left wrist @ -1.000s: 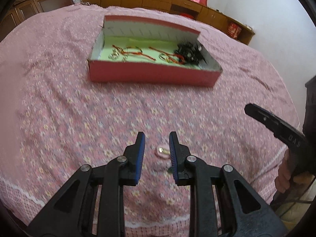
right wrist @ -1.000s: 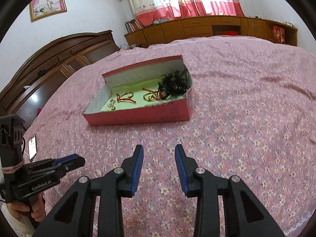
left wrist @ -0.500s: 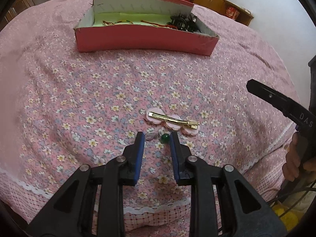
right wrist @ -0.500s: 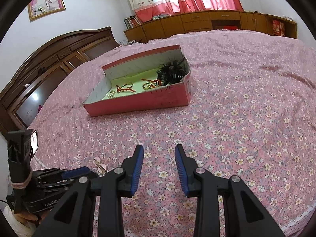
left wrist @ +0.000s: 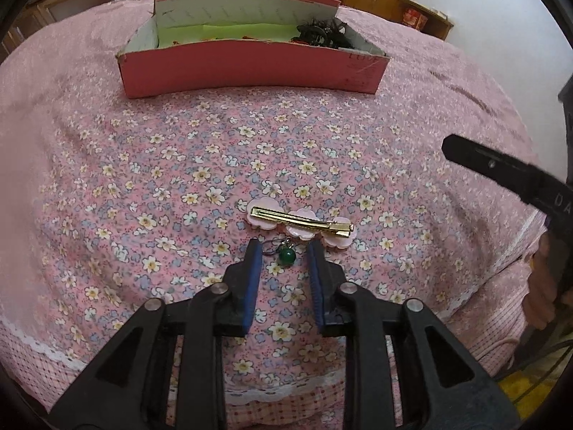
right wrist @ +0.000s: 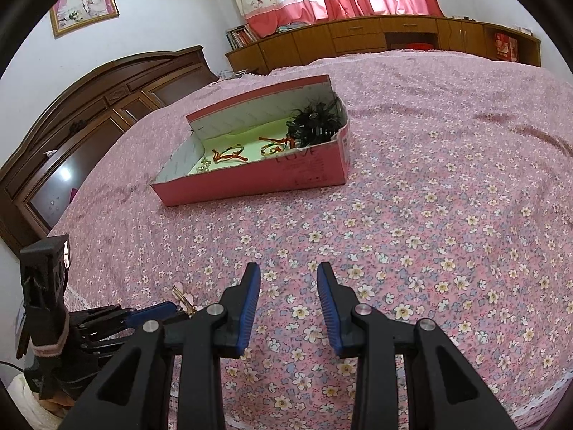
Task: Organize jewelry
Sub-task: 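Grasp the green bead pendant with the left tool while the right tool grasps the pink flower hair clip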
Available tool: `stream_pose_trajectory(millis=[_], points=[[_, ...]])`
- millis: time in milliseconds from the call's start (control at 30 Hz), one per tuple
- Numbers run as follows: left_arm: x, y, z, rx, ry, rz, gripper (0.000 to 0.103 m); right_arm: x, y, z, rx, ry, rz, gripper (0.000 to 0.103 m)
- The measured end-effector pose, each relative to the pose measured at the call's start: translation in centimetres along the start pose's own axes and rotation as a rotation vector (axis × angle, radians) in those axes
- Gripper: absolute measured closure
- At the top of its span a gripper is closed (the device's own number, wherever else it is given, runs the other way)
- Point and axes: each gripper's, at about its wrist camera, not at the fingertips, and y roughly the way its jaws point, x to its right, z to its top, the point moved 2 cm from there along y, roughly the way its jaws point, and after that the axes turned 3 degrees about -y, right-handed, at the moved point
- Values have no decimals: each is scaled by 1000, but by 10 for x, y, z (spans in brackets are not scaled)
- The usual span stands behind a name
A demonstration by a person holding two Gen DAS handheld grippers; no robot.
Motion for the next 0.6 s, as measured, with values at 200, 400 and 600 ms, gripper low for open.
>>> stream_pose_trajectory(millis=[200, 400, 600], points=[[1, -2, 3, 6, 11, -10, 102, -3, 1, -1, -7, -3, 3, 67], [-9, -19, 6, 49, -8, -15, 102, -13, 2, -2, -15, -30, 14, 66], [-29, -38, 12, 103, -45, 24, 102, -33, 8, -5, -43, -74, 51, 64]])
